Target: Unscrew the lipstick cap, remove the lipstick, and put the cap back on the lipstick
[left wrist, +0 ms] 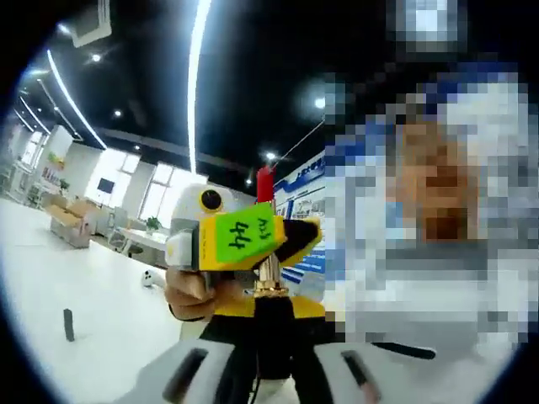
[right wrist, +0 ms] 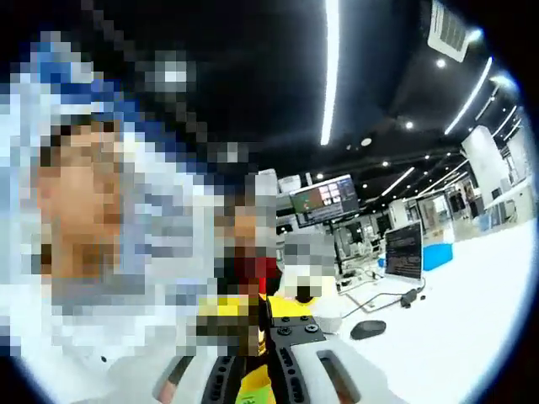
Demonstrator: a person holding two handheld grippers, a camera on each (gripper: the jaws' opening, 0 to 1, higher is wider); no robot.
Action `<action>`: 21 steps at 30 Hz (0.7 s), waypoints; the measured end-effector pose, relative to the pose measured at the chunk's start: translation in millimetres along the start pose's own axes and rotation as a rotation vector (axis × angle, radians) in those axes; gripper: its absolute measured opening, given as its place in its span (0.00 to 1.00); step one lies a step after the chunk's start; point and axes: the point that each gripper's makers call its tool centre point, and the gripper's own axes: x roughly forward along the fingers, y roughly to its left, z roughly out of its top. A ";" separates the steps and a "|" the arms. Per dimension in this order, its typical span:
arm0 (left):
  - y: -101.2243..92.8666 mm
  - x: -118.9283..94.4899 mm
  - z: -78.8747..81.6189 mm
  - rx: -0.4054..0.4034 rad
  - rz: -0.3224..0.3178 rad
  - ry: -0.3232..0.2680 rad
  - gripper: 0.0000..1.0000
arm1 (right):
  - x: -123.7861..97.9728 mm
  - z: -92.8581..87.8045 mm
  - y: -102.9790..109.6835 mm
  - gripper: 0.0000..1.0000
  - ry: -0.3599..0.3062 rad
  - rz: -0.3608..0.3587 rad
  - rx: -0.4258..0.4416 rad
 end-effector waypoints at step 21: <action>113.5 -61.7 15.7 0.477 0.906 0.155 0.12 | -31.5 12.5 -94.9 0.06 0.066 -0.517 -0.312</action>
